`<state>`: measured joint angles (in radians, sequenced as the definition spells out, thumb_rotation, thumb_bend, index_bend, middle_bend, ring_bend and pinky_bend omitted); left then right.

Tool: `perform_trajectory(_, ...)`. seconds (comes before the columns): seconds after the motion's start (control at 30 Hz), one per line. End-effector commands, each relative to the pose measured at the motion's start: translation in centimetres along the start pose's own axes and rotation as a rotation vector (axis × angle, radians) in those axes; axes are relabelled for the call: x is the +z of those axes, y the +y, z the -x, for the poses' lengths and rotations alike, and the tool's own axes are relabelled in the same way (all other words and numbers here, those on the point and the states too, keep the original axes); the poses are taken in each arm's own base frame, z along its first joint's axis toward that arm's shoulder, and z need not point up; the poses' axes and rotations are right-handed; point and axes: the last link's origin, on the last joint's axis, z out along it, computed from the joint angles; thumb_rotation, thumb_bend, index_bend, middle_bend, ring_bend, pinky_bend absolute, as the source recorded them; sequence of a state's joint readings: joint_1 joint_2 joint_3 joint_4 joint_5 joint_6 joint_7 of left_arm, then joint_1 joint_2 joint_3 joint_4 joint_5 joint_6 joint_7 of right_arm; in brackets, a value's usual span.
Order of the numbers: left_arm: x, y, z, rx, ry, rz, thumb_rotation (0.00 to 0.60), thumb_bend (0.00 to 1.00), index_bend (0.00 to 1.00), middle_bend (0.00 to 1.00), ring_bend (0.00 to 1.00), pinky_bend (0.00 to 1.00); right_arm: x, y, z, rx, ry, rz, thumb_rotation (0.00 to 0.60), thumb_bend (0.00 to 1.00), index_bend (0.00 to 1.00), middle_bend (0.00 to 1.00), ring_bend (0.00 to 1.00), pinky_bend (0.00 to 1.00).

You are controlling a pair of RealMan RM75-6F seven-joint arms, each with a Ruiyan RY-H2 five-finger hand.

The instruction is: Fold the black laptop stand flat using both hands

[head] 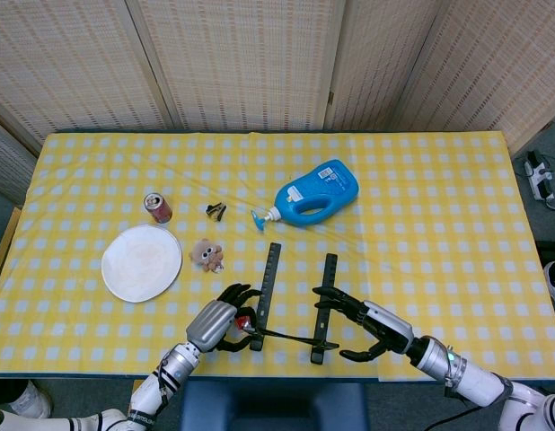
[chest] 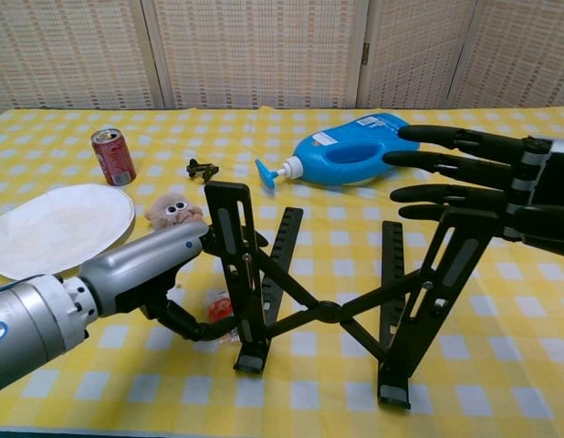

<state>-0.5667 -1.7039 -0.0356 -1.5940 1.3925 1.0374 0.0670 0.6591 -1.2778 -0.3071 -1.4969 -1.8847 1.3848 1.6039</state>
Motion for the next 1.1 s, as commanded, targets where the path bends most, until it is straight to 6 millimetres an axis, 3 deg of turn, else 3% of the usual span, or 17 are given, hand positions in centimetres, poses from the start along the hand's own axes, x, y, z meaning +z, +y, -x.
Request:
perform_trajectory(0.03,0.0,0.0,0.0,-0.004,-0.001,0.001,0.600,0.40,0.55,0.17,0.07,0.00,0.0,0.0,0.0,0.000,0.000,0.001,0.600,0.33,0.00,0.01,0.10,0.02)
perform_trajectory(0.63,-0.2,0.3,0.3,-0.013,0.001,0.019,0.600,0.48,0.63,0.21,0.09,0.00,-0.1,0.4,0.2,-0.010,-0.002,0.019,0.600,0.33,0.00,0.01,0.10,0.02)
perform_trajectory(0.9,-1.1,0.8,-0.1,0.008,-0.019,0.044,0.600,0.43,0.25,0.20,0.07,0.00,-0.2,0.8,0.5,-0.074,0.000,0.034,0.600,0.33,0.00,0.01,0.09,0.01)
perform_trajectory(1.1,-1.8,1.5,-0.9,0.038,-0.006,0.074,0.600,0.40,0.09,0.14,0.04,0.00,-0.1,1.0,0.8,-0.143,0.010,0.053,0.600,0.33,0.00,0.00,0.09,0.02)
